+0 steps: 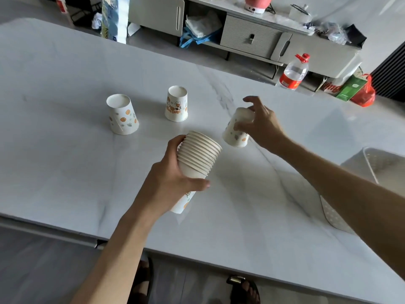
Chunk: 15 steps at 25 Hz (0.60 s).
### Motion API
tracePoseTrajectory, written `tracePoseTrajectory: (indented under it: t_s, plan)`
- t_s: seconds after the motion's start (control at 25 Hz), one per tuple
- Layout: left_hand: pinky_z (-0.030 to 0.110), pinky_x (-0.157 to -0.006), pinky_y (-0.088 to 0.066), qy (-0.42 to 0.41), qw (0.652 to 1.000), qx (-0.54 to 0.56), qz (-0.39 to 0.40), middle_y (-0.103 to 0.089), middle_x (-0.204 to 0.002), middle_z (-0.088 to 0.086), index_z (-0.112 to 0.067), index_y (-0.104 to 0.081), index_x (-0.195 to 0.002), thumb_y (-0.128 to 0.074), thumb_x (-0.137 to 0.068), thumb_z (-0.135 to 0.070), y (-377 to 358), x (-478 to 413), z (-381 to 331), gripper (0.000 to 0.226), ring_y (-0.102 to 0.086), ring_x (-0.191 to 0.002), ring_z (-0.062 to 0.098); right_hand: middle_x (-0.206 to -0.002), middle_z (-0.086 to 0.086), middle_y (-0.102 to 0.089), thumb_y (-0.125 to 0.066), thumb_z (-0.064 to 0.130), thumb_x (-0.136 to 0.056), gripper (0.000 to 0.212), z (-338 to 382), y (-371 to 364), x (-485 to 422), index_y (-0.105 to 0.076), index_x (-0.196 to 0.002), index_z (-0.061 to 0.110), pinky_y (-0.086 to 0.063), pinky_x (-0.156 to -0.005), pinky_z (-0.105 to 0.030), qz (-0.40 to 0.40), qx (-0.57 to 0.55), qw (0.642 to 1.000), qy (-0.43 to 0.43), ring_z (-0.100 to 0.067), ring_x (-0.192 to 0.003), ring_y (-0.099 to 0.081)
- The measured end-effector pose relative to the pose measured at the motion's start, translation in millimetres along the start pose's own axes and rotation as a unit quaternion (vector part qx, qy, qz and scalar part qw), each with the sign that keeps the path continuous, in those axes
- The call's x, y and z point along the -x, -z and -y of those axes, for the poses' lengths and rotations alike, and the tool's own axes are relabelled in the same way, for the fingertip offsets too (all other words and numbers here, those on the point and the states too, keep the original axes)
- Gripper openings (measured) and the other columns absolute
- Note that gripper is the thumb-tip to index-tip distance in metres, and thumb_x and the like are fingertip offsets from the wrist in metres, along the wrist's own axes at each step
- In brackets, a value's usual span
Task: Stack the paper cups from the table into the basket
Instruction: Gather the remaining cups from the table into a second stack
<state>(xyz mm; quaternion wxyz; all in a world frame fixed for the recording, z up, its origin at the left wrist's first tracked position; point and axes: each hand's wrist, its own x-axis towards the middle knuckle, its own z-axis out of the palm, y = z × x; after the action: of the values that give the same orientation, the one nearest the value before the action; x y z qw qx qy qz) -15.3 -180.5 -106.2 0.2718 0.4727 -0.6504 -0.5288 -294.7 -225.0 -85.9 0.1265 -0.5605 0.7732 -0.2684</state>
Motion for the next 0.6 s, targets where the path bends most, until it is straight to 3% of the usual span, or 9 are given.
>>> tracePoseTrajectory:
  t_s: [0.12, 0.28, 0.4, 0.6]
  plan:
    - [0.02, -0.055, -0.049, -0.011, 1.0, -0.016, -0.009, -0.067, -0.095, -0.02, -0.059, -0.035, -0.126, -0.086, -0.047, -0.047, -2.2, 0.5, 0.1, 0.095, -0.062, -0.076, -0.01, -0.113, -0.002, -0.064, -0.079, 0.03, -0.068, 0.078, -4.5, -6.1, 65.7, -0.04, -0.136, 0.028, -0.05, -0.08, -0.033, 0.03, -0.011, 0.997, 0.064, -0.024, -0.092, -0.061]
    - [0.026, -0.058, -0.049, -0.011, 1.0, -0.015, -0.006, -0.068, -0.098, -0.017, -0.058, -0.035, -0.127, -0.086, -0.05, -0.045, -3.1, 4.5, -4.2, 0.093, -0.064, -0.079, -0.004, -0.111, 0.014, -0.061, -0.083, 0.028, -0.067, 0.08, -11.5, -25.4, 113.6, -0.04, -0.134, 0.037, -0.05, -0.078, -0.022, 0.027, -0.107, 0.994, -0.016, -0.008, -0.096, -0.061]
    - [0.026, -0.057, -0.047, -0.011, 1.0, -0.014, -0.002, -0.068, -0.1, -0.016, -0.057, -0.035, -0.127, -0.086, -0.05, -0.044, -4.7, 5.0, -5.3, 0.093, -0.065, -0.084, 0.001, -0.106, 0.021, -0.061, -0.086, 0.023, -0.067, 0.079, -16.5, -42.3, 118.8, -0.044, -0.133, 0.033, -0.05, -0.075, -0.013, 0.034, -0.18, 0.981, -0.067, 0.003, -0.095, -0.061]
    - [0.026, -0.059, -0.048, -0.015, 0.999, -0.03, -0.006, -0.068, -0.099, -0.016, -0.056, -0.035, -0.129, -0.087, -0.052, -0.04, -2.3, 4.4, -3.7, 0.094, -0.066, -0.085, 0.002, -0.107, 0.006, -0.068, -0.086, 0.034, -0.062, 0.071, -11.6, -49.0, 121.9, -0.052, -0.124, 0.025, -0.049, -0.069, -0.021, 0.061, -0.151, 0.982, -0.1, -0.013, -0.094, -0.065]
